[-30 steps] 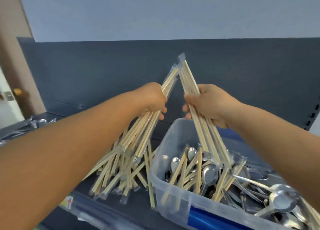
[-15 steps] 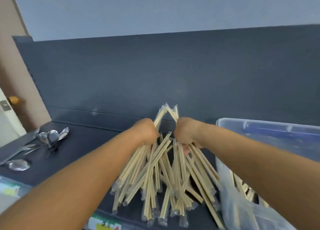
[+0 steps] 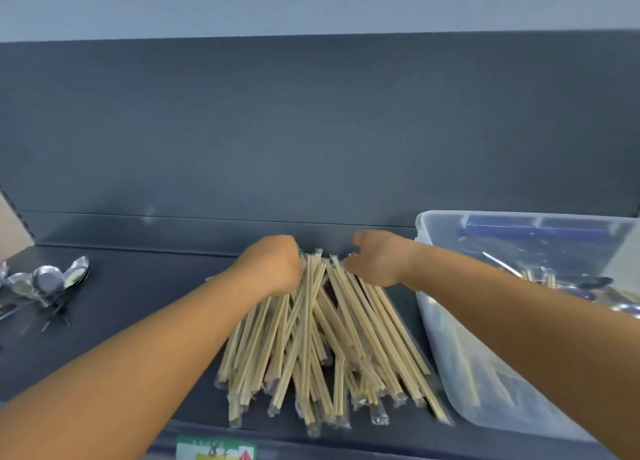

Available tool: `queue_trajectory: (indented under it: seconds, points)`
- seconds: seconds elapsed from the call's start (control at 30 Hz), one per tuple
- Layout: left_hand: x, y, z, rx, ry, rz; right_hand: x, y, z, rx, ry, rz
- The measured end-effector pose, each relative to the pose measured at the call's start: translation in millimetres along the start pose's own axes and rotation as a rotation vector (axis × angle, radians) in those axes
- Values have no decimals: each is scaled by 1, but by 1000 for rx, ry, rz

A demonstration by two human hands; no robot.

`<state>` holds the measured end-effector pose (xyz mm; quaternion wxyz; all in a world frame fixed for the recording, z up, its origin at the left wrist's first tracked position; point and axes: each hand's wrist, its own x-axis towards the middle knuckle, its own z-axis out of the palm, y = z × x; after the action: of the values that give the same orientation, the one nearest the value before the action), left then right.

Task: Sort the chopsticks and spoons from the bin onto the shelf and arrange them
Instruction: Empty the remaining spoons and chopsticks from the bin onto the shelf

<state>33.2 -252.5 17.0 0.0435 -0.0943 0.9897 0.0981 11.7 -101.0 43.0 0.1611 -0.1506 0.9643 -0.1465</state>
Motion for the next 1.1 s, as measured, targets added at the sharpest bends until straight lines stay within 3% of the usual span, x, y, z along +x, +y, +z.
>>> queue_trajectory:
  seconds: [0.2,0.43,0.67,1.1]
  points:
    - [-21,54,-17,25,109,192,-31,26,-30,3,166,-59]
    - [-43,136,-15,88,169,323,-63,105,-60,-39,272,-63]
    - [-46,217,11,131,135,343,-80,197,-78,-118,179,-65]
    - [-19,287,69,229,-171,253,-73,310,-84,-227,-29,-83]
